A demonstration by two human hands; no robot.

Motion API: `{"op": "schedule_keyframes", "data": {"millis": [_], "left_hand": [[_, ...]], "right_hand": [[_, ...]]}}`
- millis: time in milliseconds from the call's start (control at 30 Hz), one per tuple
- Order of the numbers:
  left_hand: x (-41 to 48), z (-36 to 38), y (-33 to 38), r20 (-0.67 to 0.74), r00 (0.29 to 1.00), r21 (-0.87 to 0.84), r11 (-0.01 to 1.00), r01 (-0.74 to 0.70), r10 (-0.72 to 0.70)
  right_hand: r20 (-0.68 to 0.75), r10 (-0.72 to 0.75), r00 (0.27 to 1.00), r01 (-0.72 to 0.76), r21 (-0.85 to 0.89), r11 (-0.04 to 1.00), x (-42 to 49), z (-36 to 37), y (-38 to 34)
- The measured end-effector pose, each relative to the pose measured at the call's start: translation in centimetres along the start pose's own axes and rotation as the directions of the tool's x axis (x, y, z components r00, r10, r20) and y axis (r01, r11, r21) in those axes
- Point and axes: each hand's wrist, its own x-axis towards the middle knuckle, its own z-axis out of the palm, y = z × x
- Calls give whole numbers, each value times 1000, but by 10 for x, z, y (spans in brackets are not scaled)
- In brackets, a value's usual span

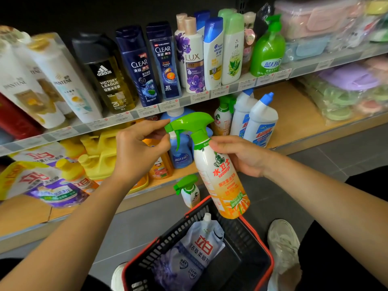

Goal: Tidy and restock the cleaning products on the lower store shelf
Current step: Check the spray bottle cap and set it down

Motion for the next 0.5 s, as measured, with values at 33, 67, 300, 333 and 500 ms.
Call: {"op": "schedule_keyframes", "data": {"millis": [33,67,300,333,500], "left_hand": [[0,0,0,-3,1000,-1,1000,4,-4],[0,0,-1,-3,1000,4,1000,4,-4],[-4,10,-9,118,972,-65,975,213,-205],[-7,14,-11,142,953,-90,955,281,-267],[-41,41,-7,477,712,-219,715,664,-515]], "right_hand": [[3,-3,1000,3,10,1000,0,0,0],[4,-4,1000,4,18,1000,0,0,0],[-82,15,997,-18,-38,999,0,4,-1],[-110,17,994,-22,-46,999,0,5,-1],[-280,-9,960,-10,-63,998,2,9,-1]]}}
